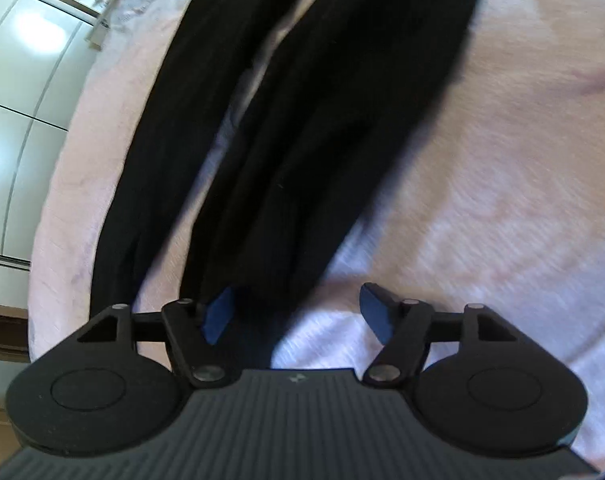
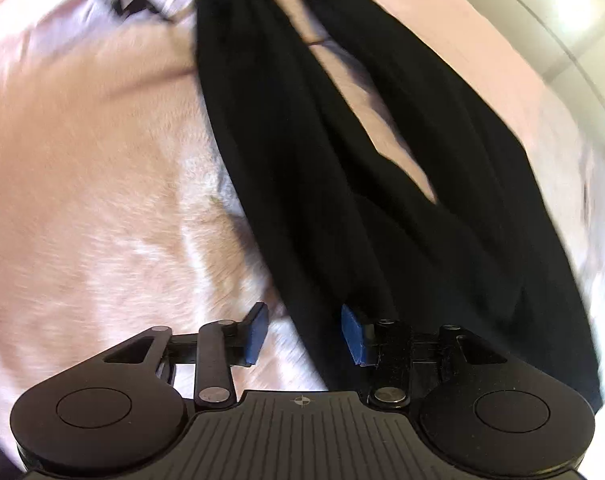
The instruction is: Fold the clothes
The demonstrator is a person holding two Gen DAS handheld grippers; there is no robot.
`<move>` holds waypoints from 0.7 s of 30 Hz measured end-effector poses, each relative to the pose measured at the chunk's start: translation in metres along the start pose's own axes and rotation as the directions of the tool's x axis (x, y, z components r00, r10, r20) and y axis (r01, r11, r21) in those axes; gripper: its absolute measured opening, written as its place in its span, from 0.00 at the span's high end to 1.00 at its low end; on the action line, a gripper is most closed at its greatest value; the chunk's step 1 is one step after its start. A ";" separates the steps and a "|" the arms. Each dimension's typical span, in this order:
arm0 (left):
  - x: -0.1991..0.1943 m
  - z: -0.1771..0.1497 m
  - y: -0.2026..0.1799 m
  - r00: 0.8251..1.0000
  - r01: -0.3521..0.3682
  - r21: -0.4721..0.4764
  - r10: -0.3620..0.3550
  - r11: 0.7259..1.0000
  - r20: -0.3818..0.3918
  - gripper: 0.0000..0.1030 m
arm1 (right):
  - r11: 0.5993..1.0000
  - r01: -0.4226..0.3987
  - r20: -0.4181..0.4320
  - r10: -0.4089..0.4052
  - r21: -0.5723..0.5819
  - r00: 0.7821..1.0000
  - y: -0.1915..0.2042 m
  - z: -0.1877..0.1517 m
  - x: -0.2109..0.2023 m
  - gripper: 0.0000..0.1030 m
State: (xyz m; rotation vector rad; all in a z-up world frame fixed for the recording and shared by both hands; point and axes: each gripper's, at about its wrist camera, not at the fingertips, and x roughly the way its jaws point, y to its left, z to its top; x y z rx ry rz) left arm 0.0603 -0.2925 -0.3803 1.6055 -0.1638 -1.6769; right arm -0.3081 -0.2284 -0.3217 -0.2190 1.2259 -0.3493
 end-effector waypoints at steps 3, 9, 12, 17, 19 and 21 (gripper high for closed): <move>-0.009 0.003 -0.006 0.999 -0.049 0.035 0.049 0.998 -0.003 0.35 | 1.000 0.015 -0.006 -0.015 -0.024 1.000 -0.004 0.010 0.005 0.99; -0.038 0.014 -0.032 0.995 -0.093 0.072 0.091 0.993 0.031 0.48 | 0.996 -0.034 0.051 0.030 0.085 0.998 -0.029 0.015 -0.057 0.99; -0.055 0.020 -0.047 0.994 -0.100 0.083 0.096 0.992 0.057 0.47 | 0.990 -0.056 0.069 0.047 0.130 0.997 -0.038 0.013 -0.079 0.99; -0.036 0.029 -0.053 0.993 -0.117 0.086 0.113 0.989 0.042 0.47 | 0.979 -0.106 0.080 0.094 0.175 0.992 -0.045 0.008 -0.101 0.99; -0.027 0.035 -0.047 0.990 -0.143 0.076 0.142 0.987 0.026 0.50 | 0.976 -0.110 0.082 0.096 0.189 0.992 -0.044 0.001 -0.109 0.99; -0.021 0.037 -0.033 0.987 -0.156 0.046 0.157 0.987 -0.016 0.87 | 0.975 -0.107 0.078 0.093 0.195 0.993 -0.044 0.000 -0.113 0.99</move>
